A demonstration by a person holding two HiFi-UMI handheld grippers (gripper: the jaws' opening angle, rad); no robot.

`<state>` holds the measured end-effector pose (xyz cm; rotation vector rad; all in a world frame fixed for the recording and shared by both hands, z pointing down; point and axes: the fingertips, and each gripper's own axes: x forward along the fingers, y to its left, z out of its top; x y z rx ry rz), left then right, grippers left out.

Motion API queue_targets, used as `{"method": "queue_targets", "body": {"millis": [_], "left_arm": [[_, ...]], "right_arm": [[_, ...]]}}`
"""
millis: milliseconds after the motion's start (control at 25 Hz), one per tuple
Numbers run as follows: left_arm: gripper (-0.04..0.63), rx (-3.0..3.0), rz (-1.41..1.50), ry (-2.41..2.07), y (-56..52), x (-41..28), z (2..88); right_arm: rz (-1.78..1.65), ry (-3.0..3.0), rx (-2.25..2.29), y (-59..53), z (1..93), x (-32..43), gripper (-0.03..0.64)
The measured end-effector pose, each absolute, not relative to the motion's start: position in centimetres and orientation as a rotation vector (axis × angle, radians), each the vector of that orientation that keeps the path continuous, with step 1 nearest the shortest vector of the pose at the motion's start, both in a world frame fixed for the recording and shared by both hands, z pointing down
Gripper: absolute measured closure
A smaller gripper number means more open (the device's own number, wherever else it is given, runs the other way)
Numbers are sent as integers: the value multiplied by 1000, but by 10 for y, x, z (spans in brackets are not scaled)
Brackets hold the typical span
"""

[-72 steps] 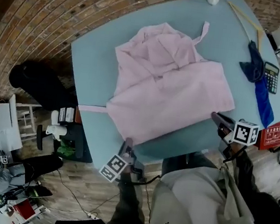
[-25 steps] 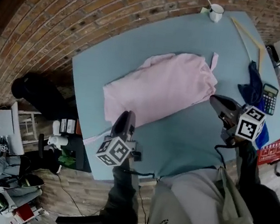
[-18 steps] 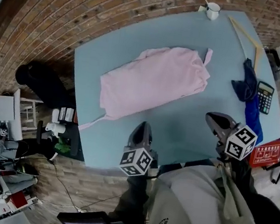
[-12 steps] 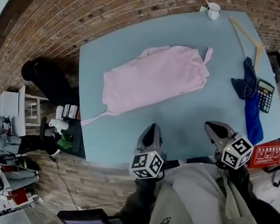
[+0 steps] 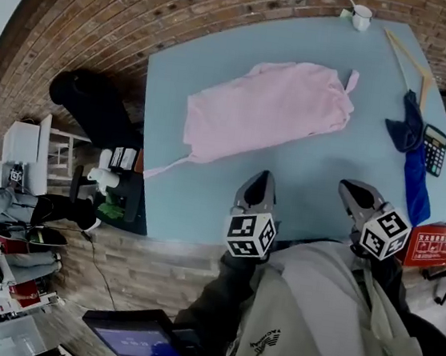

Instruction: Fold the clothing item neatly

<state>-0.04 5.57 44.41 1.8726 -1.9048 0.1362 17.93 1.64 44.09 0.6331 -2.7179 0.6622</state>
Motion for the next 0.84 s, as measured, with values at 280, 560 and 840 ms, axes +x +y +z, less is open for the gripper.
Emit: {"method": "queue_targets", "body": {"millis": [280, 560, 840], "left_arm": [[588, 1881, 143, -1882, 63, -15, 450], [588, 1926, 174, -1838, 60, -18, 453], [588, 1953, 225, -1799, 52, -22, 463]], "right_arm": [[643, -2706, 673, 23, 440, 165, 615], [650, -2670, 712, 29, 445, 162, 615], [647, -2635, 737, 30, 458, 161, 615]]}}
